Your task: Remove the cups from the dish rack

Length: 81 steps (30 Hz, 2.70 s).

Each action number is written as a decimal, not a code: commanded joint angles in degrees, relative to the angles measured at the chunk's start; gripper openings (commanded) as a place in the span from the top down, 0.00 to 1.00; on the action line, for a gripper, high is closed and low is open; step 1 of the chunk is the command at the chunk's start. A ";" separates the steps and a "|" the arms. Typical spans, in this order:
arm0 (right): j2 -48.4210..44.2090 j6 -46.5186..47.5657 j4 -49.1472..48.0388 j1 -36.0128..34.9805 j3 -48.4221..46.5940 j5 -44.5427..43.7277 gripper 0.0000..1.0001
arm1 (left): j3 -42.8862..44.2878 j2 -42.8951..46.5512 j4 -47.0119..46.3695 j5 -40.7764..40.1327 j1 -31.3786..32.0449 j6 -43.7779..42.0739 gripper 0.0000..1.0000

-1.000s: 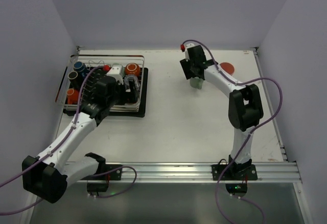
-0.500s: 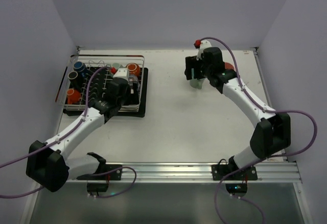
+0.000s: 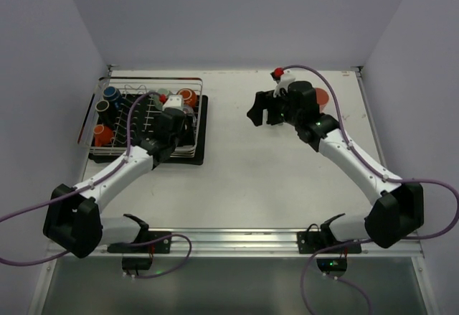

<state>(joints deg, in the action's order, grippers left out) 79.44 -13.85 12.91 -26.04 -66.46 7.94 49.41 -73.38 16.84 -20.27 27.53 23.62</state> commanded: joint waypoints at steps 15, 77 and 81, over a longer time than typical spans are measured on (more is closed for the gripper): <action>-9.48 -40.28 -52.52 -12.72 22.14 14.90 0.20 | 0.96 30.38 -2.31 14.01 0.16 7.65 0.62; 49.41 19.47 30.51 -11.31 -51.49 -21.48 1.00 | -7.57 37.61 5.66 7.79 -3.00 -6.21 0.00; 50.20 20.17 28.67 -10.96 -49.48 -20.87 0.95 | -7.75 37.00 5.31 9.11 -4.85 -6.21 0.00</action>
<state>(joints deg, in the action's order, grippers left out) 129.10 1.69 42.65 -37.54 -114.93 -12.53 41.98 -36.16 23.57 -13.32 24.03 18.83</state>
